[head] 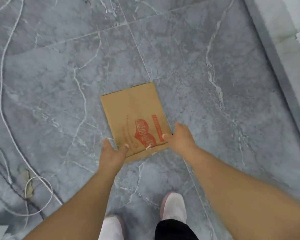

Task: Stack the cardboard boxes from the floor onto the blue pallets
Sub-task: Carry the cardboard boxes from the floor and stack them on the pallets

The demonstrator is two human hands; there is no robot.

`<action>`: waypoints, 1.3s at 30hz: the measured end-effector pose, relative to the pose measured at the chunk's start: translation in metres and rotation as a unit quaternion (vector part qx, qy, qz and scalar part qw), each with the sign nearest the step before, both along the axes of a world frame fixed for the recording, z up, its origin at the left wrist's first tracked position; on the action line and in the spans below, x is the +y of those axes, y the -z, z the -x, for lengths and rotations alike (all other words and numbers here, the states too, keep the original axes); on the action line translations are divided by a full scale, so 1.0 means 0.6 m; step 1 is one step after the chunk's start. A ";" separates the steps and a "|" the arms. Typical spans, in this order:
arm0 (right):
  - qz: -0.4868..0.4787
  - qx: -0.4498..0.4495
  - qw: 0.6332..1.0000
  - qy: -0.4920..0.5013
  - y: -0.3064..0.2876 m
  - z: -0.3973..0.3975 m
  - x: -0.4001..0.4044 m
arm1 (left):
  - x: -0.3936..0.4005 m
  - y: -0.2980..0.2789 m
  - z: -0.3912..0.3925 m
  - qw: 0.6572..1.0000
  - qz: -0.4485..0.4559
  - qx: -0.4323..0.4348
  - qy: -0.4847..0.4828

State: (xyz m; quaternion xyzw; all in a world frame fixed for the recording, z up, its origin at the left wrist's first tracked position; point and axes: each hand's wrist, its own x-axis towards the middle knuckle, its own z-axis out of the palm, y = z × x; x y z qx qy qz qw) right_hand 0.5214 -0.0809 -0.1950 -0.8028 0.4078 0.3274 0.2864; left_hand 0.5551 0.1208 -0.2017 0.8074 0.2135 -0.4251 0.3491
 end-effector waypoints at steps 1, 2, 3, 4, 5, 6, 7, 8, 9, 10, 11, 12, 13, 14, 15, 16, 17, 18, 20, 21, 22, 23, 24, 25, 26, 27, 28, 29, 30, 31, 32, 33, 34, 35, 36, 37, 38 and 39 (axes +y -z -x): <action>0.001 0.004 1.000 0.000 0.020 -0.003 -0.001 | 0.000 0.019 -0.003 1.000 0.000 0.008 -0.004; 0.000 0.011 1.000 0.001 0.038 -0.007 -0.003 | 0.000 0.035 -0.007 1.000 0.001 0.018 -0.016; -0.004 0.020 1.000 0.002 0.051 -0.008 -0.005 | 0.000 0.047 -0.009 0.999 0.005 0.032 -0.033; -0.012 0.024 1.000 0.003 0.066 -0.009 -0.007 | -0.001 0.059 -0.013 0.998 0.016 0.045 -0.048; -0.024 0.025 0.999 0.002 0.076 -0.010 -0.007 | -0.002 0.067 -0.016 0.996 0.031 0.056 -0.060; -0.035 0.022 0.999 0.000 0.082 -0.010 -0.008 | -0.003 0.072 -0.018 0.994 0.047 0.063 -0.071; -0.042 0.017 0.999 0.001 0.084 -0.009 -0.008 | -0.004 0.074 -0.021 0.993 0.058 0.066 -0.079; -0.045 0.013 0.999 0.008 0.080 -0.006 -0.008 | -0.006 0.071 -0.022 0.992 0.065 0.070 -0.082; -0.048 0.009 0.999 0.019 0.071 -0.001 -0.008 | -0.007 0.063 -0.023 0.992 0.069 0.074 -0.082; -0.049 0.006 0.998 0.030 0.058 0.006 -0.009 | -0.009 0.050 -0.024 0.992 0.069 0.075 -0.078; -0.048 0.005 0.998 0.038 0.042 0.014 -0.010 | -0.011 0.034 -0.023 0.992 0.065 0.077 -0.070; -0.046 0.007 0.998 0.044 0.021 0.024 -0.012 | -0.014 0.012 -0.021 0.993 0.062 0.078 -0.060; -0.043 0.009 0.998 0.051 -0.003 0.035 -0.014 | -0.018 -0.012 -0.017 0.994 0.063 0.076 -0.048; -0.041 0.013 0.997 0.060 -0.029 0.048 -0.016 | -0.021 -0.041 -0.013 0.995 0.068 0.071 -0.034; -0.040 0.016 0.997 0.069 -0.058 0.061 -0.018 | -0.025 -0.073 -0.007 0.995 0.074 0.065 -0.021; -0.041 0.017 0.996 0.079 -0.088 0.075 -0.020 | -0.029 -0.106 -0.001 0.995 0.075 0.058 -0.007; -0.043 0.017 0.995 0.089 -0.119 0.089 -0.021 | -0.032 -0.139 0.006 0.996 0.073 0.054 0.006; -0.045 0.019 0.994 0.098 -0.152 0.103 -0.023 | -0.034 -0.172 0.012 0.996 0.068 0.053 0.018; -0.051 0.022 0.992 0.117 -0.218 0.130 -0.028 | -0.040 -0.242 0.026 0.996 0.061 0.054 0.039; -0.053 0.018 0.990 0.128 -0.251 0.143 -0.031 | -0.043 -0.276 0.033 0.996 0.060 0.051 0.047; -0.054 0.013 0.989 0.140 -0.284 0.153 -0.034 | -0.046 -0.309 0.039 0.996 0.059 0.045 0.057; -0.051 0.007 0.987 0.153 -0.319 0.163 -0.037 | -0.051 -0.343 0.045 0.995 0.060 0.034 0.069; -0.047 0.001 0.985 0.167 -0.353 0.172 -0.040 | -0.056 -0.377 0.050 0.995 0.063 0.023 0.077; -0.044 -0.005 0.983 0.180 -0.388 0.181 -0.043 | -0.061 -0.410 0.057 0.994 0.064 0.014 0.084; -0.042 -0.009 0.980 0.193 -0.422 0.189 -0.046 | -0.065 -0.442 0.064 0.994 0.061 0.008 0.094; -0.043 -0.013 0.977 0.207 -0.458 0.197 -0.049 | -0.071 -0.474 0.072 0.993 0.056 0.004 0.107; -0.043 -0.019 0.974 0.222 -0.492 0.207 -0.052 | -0.076 -0.505 0.079 0.991 0.052 0.002 0.123; -0.039 -0.024 0.971 0.236 -0.525 0.216 -0.056 | -0.082 -0.535 0.087 0.989 0.053 0.001 0.140; -0.032 -0.028 0.968 0.248 -0.557 0.227 -0.059 | -0.088 -0.564 0.093 0.986 0.057 0.001 0.159; -0.023 -0.031 0.965 0.260 -0.590 0.239 -0.061 | -0.095 -0.593 0.099 0.982 0.064 -0.001 0.180; -0.013 -0.037 0.961 0.275 -0.622 0.253 -0.063 | -0.102 -0.620 0.103 0.977 0.071 -0.006 0.203; -0.006 -0.045 0.956 0.291 -0.654 0.268 -0.062 | -0.107 -0.646 0.109 0.970 0.077 -0.015 0.228; -0.002 -0.053 0.951 0.305 -0.686 0.285 -0.059 | -0.111 -0.671 0.115 0.963 0.081 -0.023 0.257; 0.000 -0.062 0.946 0.317 -0.718 0.305 -0.055 | -0.112 -0.695 0.123 0.953 0.084 -0.032 0.289; 0.003 -0.072 0.941 0.329 -0.749 0.328 -0.047 | -0.111 -0.720 0.133 0.942 0.087 -0.039 0.323; 0.006 -0.082 0.936 0.343 -0.778 0.353 -0.037 | -0.110 -0.745 0.143 0.929 0.091 -0.042 0.355; 0.009 -0.091 0.929 0.359 -0.805 0.378 -0.023 | -0.107 -0.769 0.155 0.918 0.096 -0.042 0.383; 0.012 -0.099 0.920 0.378 -0.832 0.402 -0.009 | -0.106 -0.793 0.167 0.909 0.102 -0.038 0.401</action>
